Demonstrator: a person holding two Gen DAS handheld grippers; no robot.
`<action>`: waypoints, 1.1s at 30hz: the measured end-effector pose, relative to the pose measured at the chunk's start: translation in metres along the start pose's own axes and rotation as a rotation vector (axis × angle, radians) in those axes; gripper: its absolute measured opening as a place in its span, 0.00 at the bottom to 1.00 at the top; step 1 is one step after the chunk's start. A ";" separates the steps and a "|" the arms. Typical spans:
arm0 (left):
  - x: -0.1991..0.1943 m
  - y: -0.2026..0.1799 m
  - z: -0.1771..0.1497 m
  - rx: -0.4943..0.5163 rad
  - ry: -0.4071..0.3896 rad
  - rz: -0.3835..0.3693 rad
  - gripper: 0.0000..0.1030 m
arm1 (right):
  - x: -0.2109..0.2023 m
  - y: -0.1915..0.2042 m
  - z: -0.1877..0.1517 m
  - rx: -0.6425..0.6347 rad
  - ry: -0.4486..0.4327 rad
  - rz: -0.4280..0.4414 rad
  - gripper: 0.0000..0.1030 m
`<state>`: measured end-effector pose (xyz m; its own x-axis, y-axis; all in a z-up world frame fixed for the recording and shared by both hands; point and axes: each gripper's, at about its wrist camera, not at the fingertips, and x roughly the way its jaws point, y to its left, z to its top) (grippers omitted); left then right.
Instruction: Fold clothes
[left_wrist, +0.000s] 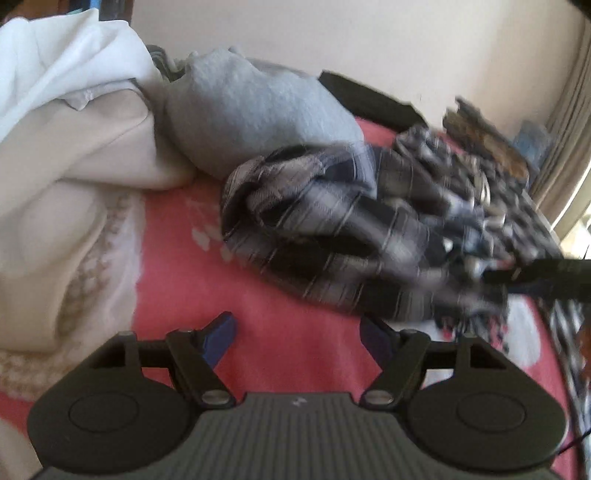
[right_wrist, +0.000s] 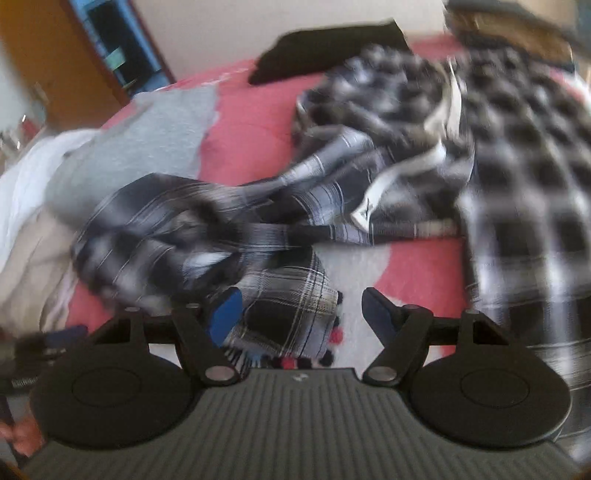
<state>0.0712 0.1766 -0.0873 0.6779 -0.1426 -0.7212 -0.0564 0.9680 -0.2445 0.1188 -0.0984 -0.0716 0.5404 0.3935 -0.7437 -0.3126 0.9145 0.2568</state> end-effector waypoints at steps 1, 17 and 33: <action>0.002 0.001 0.000 -0.018 -0.013 -0.019 0.73 | 0.007 -0.004 0.002 0.032 0.002 0.001 0.56; 0.011 0.027 0.013 -0.135 -0.072 -0.129 0.08 | -0.001 0.015 -0.010 0.251 -0.017 0.038 0.08; -0.105 -0.057 0.018 -0.180 -0.012 -0.474 0.05 | -0.254 0.083 -0.074 0.207 -0.318 0.173 0.07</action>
<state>0.0162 0.1406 0.0143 0.6679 -0.5543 -0.4968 0.1345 0.7463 -0.6518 -0.1024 -0.1297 0.0930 0.7181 0.5228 -0.4594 -0.2736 0.8191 0.5043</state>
